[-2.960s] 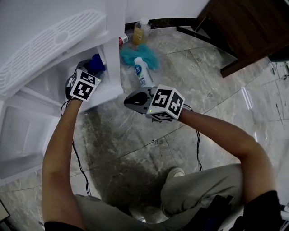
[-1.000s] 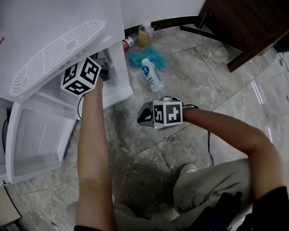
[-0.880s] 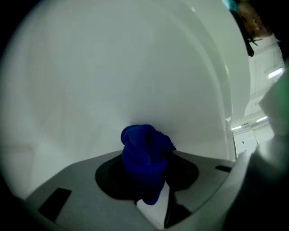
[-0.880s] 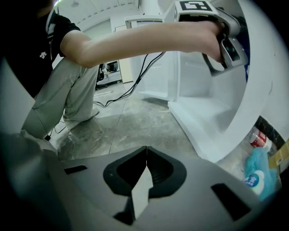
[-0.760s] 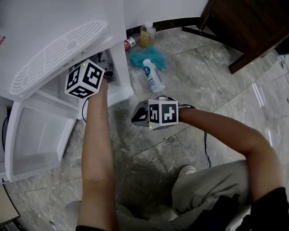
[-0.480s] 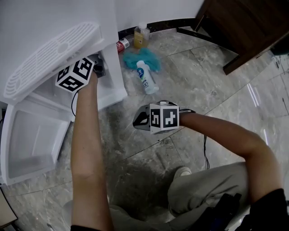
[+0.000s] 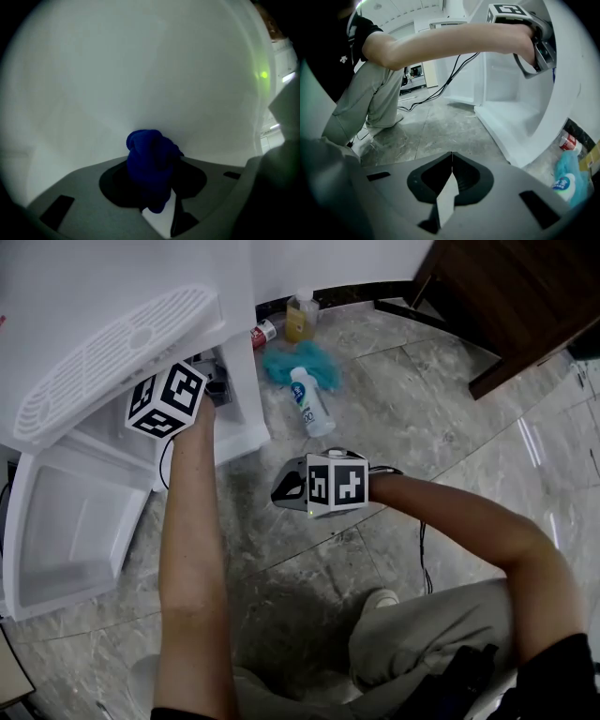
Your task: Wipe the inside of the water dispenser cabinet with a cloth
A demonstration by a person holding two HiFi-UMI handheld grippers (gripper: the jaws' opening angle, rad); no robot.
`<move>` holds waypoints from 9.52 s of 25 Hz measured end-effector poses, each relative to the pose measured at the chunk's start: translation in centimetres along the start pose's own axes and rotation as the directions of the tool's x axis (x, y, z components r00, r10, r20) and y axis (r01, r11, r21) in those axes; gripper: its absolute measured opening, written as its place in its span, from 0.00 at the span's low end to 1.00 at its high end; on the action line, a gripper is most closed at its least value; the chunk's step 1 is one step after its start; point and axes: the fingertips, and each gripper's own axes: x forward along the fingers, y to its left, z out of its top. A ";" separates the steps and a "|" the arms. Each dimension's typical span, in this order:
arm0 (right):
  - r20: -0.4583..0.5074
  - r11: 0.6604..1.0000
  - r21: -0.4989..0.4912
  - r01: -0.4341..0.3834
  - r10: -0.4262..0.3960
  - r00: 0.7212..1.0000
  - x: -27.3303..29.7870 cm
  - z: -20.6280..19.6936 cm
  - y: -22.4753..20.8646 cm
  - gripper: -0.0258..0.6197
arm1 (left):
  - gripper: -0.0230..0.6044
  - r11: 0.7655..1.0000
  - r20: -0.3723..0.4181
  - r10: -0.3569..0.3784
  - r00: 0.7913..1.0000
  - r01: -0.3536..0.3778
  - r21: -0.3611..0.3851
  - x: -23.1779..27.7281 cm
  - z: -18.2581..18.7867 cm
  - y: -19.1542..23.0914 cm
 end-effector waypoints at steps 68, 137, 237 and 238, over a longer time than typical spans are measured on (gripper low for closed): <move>0.339 0.861 0.508 -0.014 -0.185 0.922 -1.5 18.7 -6.8 0.28 | 0.47 0.443 -0.840 -0.044 0.540 0.764 0.468 -26.1 -7.1 -1.5; -0.058 0.726 -0.326 0.606 -0.655 0.753 12.1 18.7 -25.5 0.28 | 0.05 0.677 -0.912 -0.044 0.407 0.684 0.272 -32.2 -9.6 7.3; 0.277 0.879 0.158 0.451 -0.477 0.834 -4.5 16.8 -11.7 0.27 | 0.05 0.627 -0.894 -0.049 0.446 0.710 0.320 -26.3 -8.9 3.9; 0.268 0.881 0.155 0.447 -0.473 0.839 -4.5 16.5 -11.7 0.27 | 0.05 0.635 -0.894 -0.053 0.445 0.706 0.314 -26.3 -8.9 3.8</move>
